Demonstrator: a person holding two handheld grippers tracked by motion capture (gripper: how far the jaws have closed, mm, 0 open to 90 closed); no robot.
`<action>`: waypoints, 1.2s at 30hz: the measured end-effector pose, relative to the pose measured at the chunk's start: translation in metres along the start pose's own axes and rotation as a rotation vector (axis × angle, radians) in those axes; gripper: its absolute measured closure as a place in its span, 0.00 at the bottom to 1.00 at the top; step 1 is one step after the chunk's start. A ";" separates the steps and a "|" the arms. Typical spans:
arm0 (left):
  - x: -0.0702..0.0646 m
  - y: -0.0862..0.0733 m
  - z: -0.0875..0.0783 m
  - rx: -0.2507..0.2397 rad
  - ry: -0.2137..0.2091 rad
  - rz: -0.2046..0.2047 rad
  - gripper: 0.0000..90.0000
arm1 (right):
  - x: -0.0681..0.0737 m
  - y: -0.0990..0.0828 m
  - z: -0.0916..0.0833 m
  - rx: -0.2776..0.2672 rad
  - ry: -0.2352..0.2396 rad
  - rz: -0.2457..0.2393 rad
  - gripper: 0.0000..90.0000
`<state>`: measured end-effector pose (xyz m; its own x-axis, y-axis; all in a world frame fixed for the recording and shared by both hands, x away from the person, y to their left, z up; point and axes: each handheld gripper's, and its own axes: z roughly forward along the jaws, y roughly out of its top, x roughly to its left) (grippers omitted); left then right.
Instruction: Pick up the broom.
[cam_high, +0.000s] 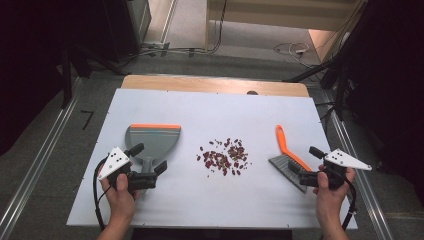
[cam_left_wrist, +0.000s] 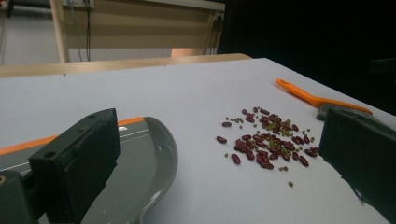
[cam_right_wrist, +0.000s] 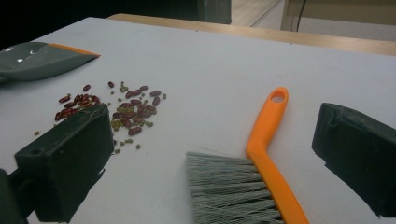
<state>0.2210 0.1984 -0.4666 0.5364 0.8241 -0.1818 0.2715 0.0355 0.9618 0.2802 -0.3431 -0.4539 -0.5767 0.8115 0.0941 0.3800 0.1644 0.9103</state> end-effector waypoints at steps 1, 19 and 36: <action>0.000 0.000 0.000 0.000 -0.001 0.000 0.00 | 0.000 0.001 0.000 0.000 -0.002 0.000 0.00; -0.001 0.001 0.001 -0.002 -0.003 0.005 0.00 | 0.016 0.049 0.009 0.016 -0.039 -0.067 0.00; 0.001 0.001 0.001 -0.009 0.010 0.001 0.00 | -0.012 0.081 0.041 0.134 -0.083 0.024 0.00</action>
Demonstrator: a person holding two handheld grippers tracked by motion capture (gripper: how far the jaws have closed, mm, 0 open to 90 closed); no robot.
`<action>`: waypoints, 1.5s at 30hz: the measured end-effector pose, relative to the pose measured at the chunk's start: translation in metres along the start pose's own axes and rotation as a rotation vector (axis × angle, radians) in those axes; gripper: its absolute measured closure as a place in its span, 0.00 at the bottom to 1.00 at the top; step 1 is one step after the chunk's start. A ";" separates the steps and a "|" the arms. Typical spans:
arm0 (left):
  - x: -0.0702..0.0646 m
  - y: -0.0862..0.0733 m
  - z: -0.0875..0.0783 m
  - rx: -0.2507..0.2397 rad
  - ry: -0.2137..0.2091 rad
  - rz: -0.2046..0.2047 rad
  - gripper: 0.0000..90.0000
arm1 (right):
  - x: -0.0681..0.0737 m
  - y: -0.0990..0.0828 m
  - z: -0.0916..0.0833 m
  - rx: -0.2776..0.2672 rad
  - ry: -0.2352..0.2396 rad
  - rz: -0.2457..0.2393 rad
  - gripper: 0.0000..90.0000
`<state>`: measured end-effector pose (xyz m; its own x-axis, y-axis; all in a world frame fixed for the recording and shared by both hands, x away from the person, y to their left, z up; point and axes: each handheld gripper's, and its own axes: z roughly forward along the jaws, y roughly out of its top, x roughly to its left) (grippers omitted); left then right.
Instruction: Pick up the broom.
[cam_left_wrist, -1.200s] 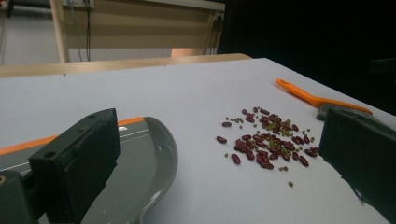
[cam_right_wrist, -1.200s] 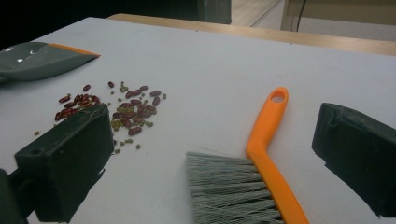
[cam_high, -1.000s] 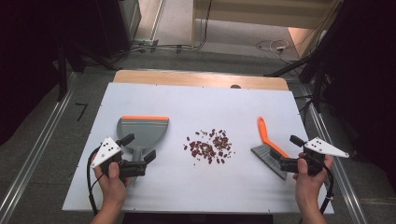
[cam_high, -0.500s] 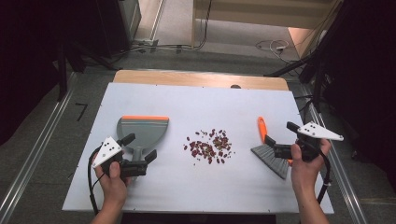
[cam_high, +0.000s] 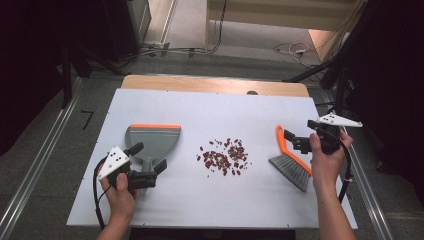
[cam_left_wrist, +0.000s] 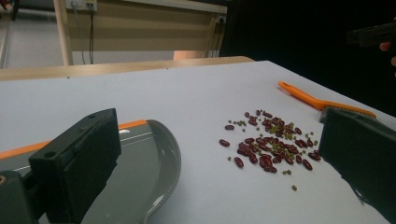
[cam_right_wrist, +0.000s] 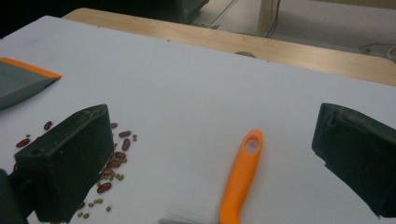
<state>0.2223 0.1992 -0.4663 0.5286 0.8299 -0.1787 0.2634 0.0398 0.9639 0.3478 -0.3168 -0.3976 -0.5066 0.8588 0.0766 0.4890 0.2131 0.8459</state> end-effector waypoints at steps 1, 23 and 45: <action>0.000 0.000 0.000 0.000 0.002 0.000 0.00 | -0.002 0.000 0.002 0.011 0.008 0.002 0.00; 0.000 -0.004 0.001 0.008 -0.026 0.001 0.00 | -0.010 -0.017 0.050 0.293 -0.055 0.008 0.22; -0.002 -0.004 0.002 0.015 -0.031 0.006 0.00 | -0.020 -0.047 0.075 0.519 -0.132 0.061 0.52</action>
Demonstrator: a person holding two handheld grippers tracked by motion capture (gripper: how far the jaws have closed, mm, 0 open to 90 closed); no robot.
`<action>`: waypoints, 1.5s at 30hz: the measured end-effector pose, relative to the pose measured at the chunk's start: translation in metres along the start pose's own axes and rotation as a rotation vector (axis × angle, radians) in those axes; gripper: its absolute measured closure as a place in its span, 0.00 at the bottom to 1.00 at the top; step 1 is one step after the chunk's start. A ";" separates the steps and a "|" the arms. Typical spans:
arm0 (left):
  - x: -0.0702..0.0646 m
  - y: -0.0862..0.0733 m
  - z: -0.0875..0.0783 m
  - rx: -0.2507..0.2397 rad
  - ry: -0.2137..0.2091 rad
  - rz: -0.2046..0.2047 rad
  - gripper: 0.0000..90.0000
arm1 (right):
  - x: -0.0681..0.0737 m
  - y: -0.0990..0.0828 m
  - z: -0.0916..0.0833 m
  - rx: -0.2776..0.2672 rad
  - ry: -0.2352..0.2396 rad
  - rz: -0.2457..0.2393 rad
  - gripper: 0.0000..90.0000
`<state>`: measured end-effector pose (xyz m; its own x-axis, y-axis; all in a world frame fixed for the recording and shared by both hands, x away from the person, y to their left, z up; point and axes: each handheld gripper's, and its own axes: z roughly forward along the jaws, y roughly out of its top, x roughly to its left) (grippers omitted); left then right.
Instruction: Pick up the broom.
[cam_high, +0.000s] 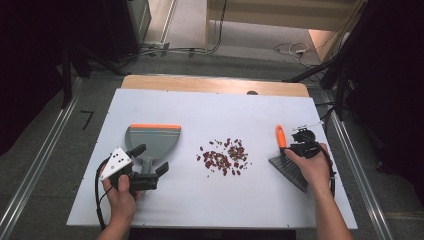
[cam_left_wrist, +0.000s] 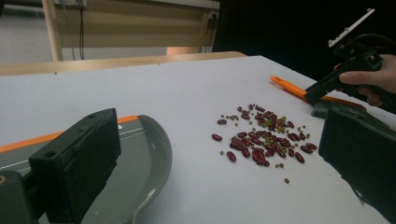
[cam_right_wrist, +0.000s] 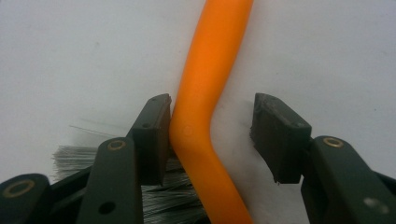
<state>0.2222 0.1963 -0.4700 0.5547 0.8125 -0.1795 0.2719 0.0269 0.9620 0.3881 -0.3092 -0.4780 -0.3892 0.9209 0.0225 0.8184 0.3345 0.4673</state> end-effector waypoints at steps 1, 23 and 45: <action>0.000 0.000 0.000 0.000 0.000 0.000 0.00 | 0.000 0.000 0.000 -0.001 -0.002 0.001 0.53; 0.000 0.001 0.000 0.002 -0.006 0.009 0.00 | 0.009 -0.004 0.002 -0.039 -0.053 0.034 0.65; -0.013 0.007 0.003 0.008 -0.004 0.041 0.00 | 0.001 -0.013 -0.004 -0.125 0.024 0.082 0.75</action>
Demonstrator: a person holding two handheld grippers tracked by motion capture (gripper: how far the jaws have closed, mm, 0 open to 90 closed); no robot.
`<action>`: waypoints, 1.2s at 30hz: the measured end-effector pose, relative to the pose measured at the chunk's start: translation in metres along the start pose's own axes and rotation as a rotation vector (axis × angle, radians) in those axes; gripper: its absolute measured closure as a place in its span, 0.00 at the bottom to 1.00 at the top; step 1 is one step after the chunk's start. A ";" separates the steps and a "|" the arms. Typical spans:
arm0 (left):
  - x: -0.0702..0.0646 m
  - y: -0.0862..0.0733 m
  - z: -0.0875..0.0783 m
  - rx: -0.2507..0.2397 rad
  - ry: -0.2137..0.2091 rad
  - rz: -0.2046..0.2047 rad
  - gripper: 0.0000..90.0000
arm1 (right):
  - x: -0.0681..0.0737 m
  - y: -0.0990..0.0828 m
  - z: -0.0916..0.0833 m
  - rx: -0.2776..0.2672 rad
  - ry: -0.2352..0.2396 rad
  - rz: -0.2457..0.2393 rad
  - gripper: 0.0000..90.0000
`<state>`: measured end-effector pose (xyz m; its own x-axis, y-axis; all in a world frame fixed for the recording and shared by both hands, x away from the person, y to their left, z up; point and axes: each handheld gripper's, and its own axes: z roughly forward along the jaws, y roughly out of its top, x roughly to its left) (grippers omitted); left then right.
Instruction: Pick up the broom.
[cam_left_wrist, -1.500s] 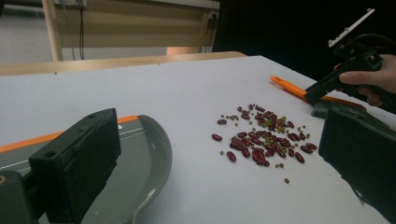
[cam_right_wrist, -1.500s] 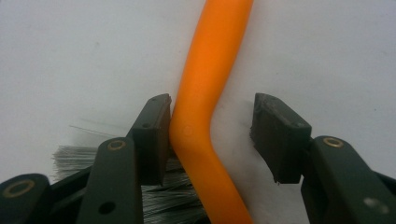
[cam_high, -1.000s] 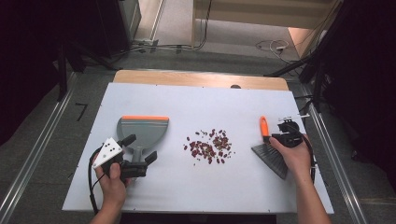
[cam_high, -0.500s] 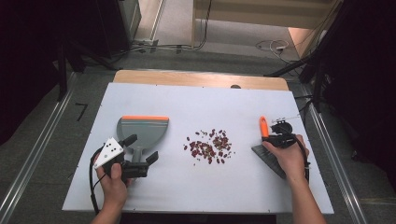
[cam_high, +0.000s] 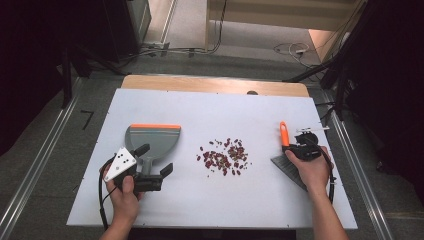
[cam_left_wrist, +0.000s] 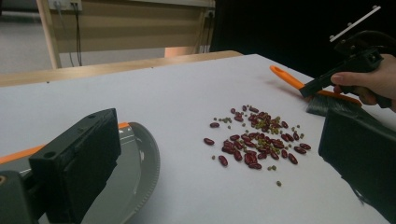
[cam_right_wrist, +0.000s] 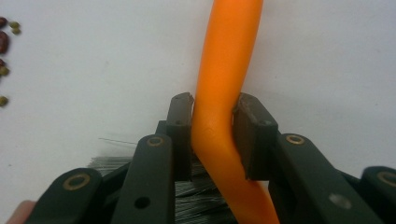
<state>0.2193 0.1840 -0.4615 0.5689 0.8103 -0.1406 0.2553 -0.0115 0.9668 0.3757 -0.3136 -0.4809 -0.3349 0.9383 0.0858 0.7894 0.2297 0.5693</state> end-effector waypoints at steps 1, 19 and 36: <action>0.000 0.000 0.000 -0.001 0.001 0.000 0.00 | -0.001 -0.001 -0.001 -0.017 0.007 0.003 0.75; -0.009 0.005 0.005 -0.001 -0.015 0.018 0.00 | 0.006 -0.022 -0.041 -0.398 0.083 -0.007 0.76; -0.017 0.009 0.012 -0.005 -0.038 0.038 0.00 | 0.006 -0.031 -0.065 -0.663 0.188 0.047 0.77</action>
<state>0.2207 0.1630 -0.4526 0.6075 0.7864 -0.1114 0.2287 -0.0389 0.9727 0.3159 -0.3315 -0.4447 -0.4390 0.8689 0.2286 0.3437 -0.0727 0.9363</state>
